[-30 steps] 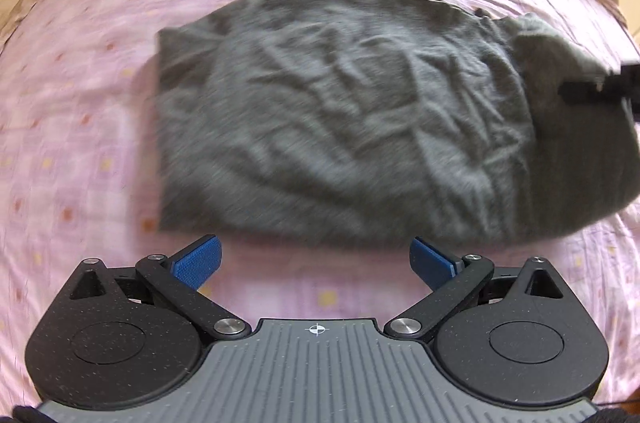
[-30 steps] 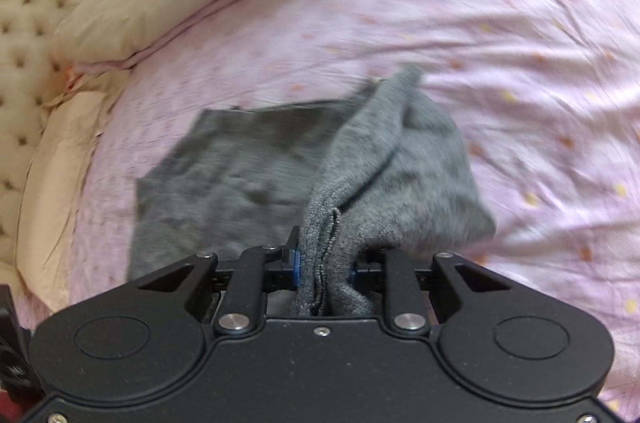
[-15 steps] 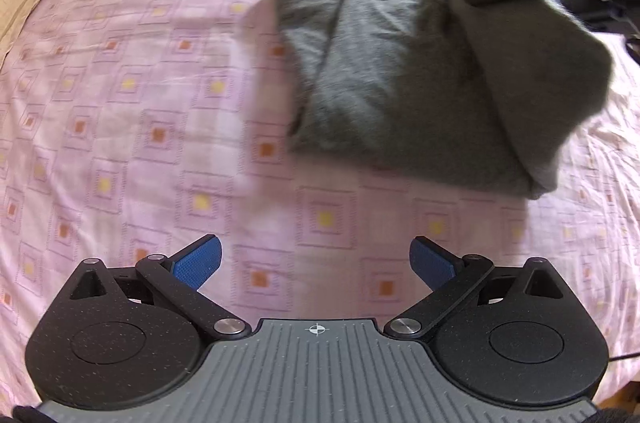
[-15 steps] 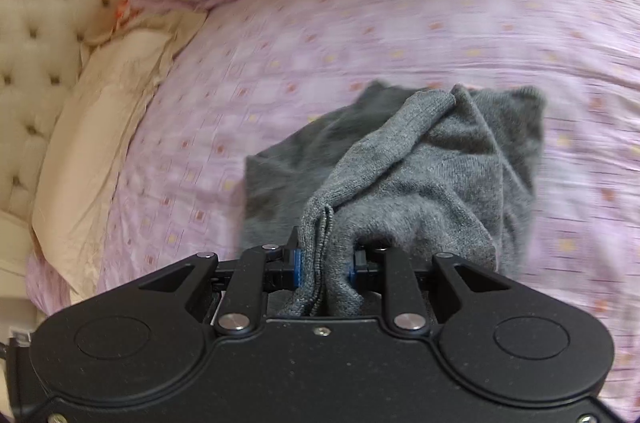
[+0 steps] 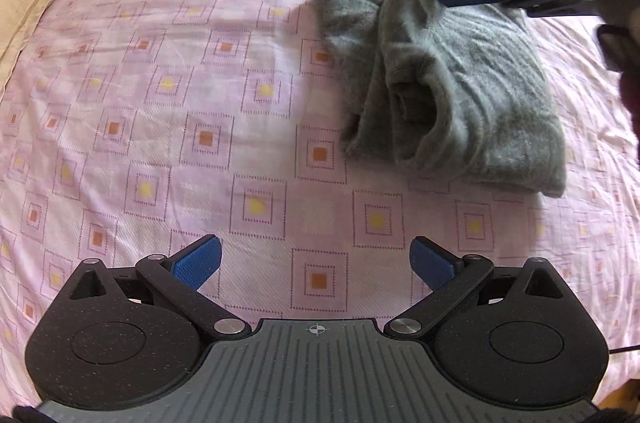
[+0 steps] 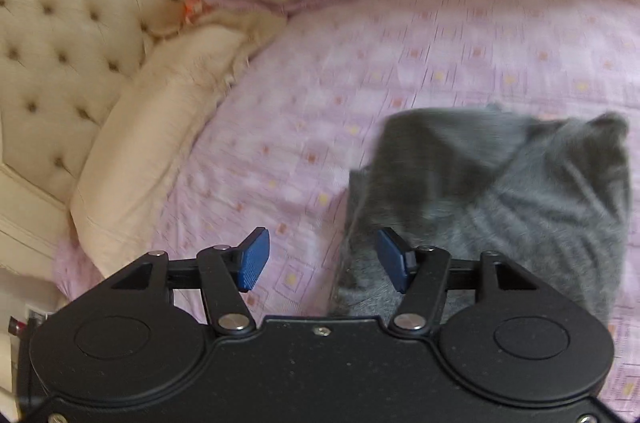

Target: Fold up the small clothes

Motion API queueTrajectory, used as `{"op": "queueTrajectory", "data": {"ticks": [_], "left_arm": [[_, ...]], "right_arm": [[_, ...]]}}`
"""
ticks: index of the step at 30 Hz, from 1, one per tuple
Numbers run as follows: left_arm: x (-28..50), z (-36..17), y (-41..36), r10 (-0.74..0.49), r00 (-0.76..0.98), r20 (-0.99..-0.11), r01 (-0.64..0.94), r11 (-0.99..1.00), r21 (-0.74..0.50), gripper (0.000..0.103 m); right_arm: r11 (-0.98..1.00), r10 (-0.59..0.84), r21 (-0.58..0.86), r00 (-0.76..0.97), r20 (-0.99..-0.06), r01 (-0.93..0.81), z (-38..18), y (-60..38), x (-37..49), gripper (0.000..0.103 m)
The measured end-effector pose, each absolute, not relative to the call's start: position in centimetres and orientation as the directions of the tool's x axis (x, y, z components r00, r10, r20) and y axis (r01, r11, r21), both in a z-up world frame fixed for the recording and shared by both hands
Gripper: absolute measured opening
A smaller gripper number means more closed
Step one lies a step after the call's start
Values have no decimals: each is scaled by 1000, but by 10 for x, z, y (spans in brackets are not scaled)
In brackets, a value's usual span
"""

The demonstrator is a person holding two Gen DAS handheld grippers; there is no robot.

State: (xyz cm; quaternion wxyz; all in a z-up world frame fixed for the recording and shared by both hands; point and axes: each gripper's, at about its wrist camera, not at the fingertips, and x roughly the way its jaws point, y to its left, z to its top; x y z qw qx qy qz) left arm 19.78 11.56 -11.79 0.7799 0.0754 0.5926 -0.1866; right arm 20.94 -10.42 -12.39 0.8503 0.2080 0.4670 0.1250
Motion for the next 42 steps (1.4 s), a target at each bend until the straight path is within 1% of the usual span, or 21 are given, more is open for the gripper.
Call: {"op": "queueTrajectory", "data": {"ticks": [4, 7, 9, 13, 15, 19, 21, 26, 28, 29, 30, 32, 35, 38, 42], "left_arm": [[203, -105, 112, -228, 250, -941, 397, 911, -116, 102], [211, -96, 106, -264, 264, -928, 408, 902, -141, 102], [219, -91, 103, -289, 266, -919, 402, 900, -167, 102], [244, -81, 98, -321, 287, -902, 380, 903, -200, 102], [258, -78, 95, -323, 297, -899, 377, 904, -200, 102], [287, -75, 91, -317, 309, -897, 370, 909, -193, 102], [298, -74, 91, -320, 306, -897, 362, 910, -201, 102], [315, -76, 92, -344, 269, -900, 345, 906, -244, 102], [317, -79, 92, -361, 245, -900, 340, 901, -269, 102], [318, -80, 91, -375, 230, -898, 338, 896, -287, 102], [319, -82, 90, -389, 211, -897, 335, 891, -308, 102], [320, -87, 86, -419, 177, -891, 331, 877, -347, 102], [323, -96, 75, -457, 139, -879, 336, 856, -392, 102], [332, -107, 61, -473, 129, -872, 349, 844, -407, 102], [349, -123, 42, -504, 121, -855, 343, 830, -440, 100]], "right_arm": [[894, 341, 447, 581, -739, 45, -113, -130, 186, 66], [919, 275, 386, 578, -768, 77, -113, -146, 168, 66], [938, 244, 338, 561, -791, 69, -113, -147, 158, 66], [973, 204, 228, 525, -826, -20, -117, -130, 135, 67], [979, 201, 188, 521, -830, -80, -119, -113, 125, 69], [972, 188, 79, 529, -827, -222, -125, -68, 116, 69], [958, 159, -3, 540, -826, -286, -130, -44, 112, 71], [880, 20, -262, 583, -812, -395, -153, 6, 111, 71], [811, -66, -384, 582, -810, -442, -169, 20, 114, 69], [779, -92, -425, 586, -805, -462, -177, 23, 115, 65], [767, -93, -432, 585, -806, -473, -180, 22, 115, 51], [808, -60, -373, 566, -822, -456, -176, 11, 121, 22], [902, -6, -254, 576, -817, -350, -157, -15, 126, 18], [933, 17, -199, 590, -807, -299, -141, -31, 125, 18], [947, 44, -152, 584, -810, -282, -133, -34, 125, 18]]}}
